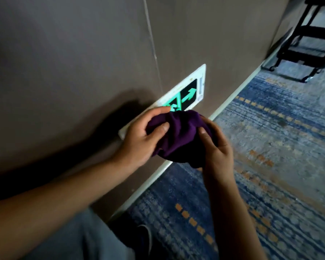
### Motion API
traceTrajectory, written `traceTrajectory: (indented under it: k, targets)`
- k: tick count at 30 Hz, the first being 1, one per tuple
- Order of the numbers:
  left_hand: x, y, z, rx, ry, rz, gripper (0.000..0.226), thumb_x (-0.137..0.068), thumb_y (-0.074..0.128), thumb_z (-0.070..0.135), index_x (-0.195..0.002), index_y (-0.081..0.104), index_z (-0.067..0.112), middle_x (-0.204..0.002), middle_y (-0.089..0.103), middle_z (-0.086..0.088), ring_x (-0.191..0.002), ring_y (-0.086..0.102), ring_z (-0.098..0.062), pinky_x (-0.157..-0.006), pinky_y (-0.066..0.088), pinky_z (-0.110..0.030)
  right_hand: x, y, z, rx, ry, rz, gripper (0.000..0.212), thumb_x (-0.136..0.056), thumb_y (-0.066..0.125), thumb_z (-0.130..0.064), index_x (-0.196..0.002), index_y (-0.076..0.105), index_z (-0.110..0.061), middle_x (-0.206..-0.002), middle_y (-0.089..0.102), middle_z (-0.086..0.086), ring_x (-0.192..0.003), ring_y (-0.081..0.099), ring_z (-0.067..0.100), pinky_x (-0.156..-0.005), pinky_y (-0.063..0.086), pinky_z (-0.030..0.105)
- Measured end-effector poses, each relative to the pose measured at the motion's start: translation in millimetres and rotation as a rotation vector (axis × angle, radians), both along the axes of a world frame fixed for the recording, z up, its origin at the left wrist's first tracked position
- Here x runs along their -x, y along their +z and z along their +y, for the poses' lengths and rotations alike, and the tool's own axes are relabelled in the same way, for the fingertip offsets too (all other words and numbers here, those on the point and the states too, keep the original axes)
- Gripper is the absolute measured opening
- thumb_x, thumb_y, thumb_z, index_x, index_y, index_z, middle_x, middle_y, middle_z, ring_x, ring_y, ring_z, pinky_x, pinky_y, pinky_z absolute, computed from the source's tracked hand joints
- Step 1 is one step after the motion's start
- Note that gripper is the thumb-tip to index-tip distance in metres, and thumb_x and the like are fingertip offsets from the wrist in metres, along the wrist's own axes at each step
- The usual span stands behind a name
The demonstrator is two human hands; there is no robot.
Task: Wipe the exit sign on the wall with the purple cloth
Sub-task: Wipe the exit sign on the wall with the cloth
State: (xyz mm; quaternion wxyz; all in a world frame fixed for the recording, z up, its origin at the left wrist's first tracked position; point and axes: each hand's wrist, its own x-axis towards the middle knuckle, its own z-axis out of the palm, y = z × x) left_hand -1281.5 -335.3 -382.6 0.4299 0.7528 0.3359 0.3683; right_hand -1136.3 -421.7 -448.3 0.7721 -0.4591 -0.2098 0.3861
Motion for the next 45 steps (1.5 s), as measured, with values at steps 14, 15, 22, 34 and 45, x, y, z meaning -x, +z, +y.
traceTrajectory:
  k: [14, 15, 22, 34, 45]
  targets:
    - [39, 20, 20, -0.005, 0.039, 0.181, 0.055, -0.093, 0.066, 0.014, -0.145, 0.051, 0.027, -0.138, 0.064, 0.007, -0.129, 0.059, -0.004, -0.110, 0.042, -0.018, 5, 9, 43, -0.101, 0.264, -0.024, 0.027, -0.092, 0.067, -0.020, -0.117, 0.077, -0.021, -0.116, 0.079, 0.007, -0.107, 0.073, 0.019, -0.086, 0.057, 0.028]
    - [44, 18, 22, 0.042, 0.041, 0.173, 0.058, -0.095, 0.066, 0.011, -0.147, 0.048, 0.028, -0.138, 0.064, 0.005, -0.129, 0.059, -0.004, -0.110, 0.043, -0.018, 9, 11, 45, -0.100, 0.281, -0.029, 0.025, -0.092, 0.067, -0.017, -0.115, 0.077, -0.020, -0.114, 0.079, 0.006, -0.107, 0.073, 0.018, -0.089, 0.058, 0.030]
    - [27, -1, 23, 0.216, 0.042, 0.144, 0.052, -0.090, 0.074, 0.030, -0.139, 0.058, 0.027, -0.122, 0.073, 0.014, -0.119, 0.064, 0.005, -0.094, 0.049, -0.011, 2, 17, 49, -0.088, 0.197, 0.064, 0.023, -0.086, 0.063, -0.007, -0.095, 0.080, -0.020, -0.103, 0.077, 0.010, -0.102, 0.068, 0.025, -0.100, 0.052, 0.043]
    - [17, -1, 21, 0.301, 0.159, 0.182, 0.021, -0.086, 0.080, 0.031, -0.104, 0.072, 0.023, -0.099, 0.080, 0.002, -0.094, 0.076, -0.012, -0.084, 0.062, -0.035, 11, -4, 59, 0.029, 0.055, -0.068, 0.051, -0.090, 0.072, -0.028, -0.139, 0.060, -0.028, -0.130, 0.072, 0.003, -0.118, 0.071, 0.016, -0.104, 0.057, 0.037]
    - [-7, 2, 13, -0.017, 0.334, 0.229, 0.025, -0.091, 0.074, 0.035, -0.108, 0.071, 0.017, -0.096, 0.075, 0.003, -0.093, 0.071, -0.017, -0.087, 0.059, -0.041, 15, -7, 47, 0.327, -0.239, -0.234, 0.068, -0.097, 0.066, -0.051, -0.157, 0.038, -0.038, -0.149, 0.057, 0.000, -0.126, 0.062, 0.013, -0.105, 0.057, 0.040]
